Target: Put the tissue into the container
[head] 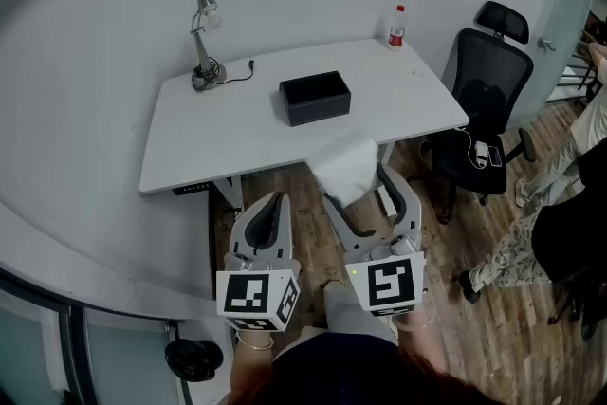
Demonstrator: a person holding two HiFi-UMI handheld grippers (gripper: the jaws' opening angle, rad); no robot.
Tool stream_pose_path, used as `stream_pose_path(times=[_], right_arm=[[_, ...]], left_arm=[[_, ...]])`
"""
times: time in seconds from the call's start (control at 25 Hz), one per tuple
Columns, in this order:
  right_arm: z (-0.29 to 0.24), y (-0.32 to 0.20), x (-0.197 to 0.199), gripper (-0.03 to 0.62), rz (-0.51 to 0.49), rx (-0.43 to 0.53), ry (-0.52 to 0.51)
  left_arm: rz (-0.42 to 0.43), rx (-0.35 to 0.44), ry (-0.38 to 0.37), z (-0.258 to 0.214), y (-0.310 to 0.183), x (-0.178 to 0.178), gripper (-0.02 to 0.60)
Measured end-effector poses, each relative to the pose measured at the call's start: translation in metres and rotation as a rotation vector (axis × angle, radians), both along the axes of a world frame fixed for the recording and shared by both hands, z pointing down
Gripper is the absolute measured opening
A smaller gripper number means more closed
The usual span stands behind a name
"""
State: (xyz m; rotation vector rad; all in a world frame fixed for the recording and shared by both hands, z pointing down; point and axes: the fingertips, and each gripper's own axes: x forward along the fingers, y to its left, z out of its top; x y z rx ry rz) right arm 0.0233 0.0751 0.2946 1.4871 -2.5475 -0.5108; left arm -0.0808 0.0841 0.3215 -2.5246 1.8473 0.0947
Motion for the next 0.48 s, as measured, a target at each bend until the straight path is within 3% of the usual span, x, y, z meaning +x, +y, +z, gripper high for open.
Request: stream_pose_path(times=[0.48], right_arm=[[-0.001, -0.032, 0.001, 0.37, 0.011, -0.002, -0.03]], left_arm=[[0.029, 0.002, -0.015, -0.003, -0.034, 0.003, 0.029]])
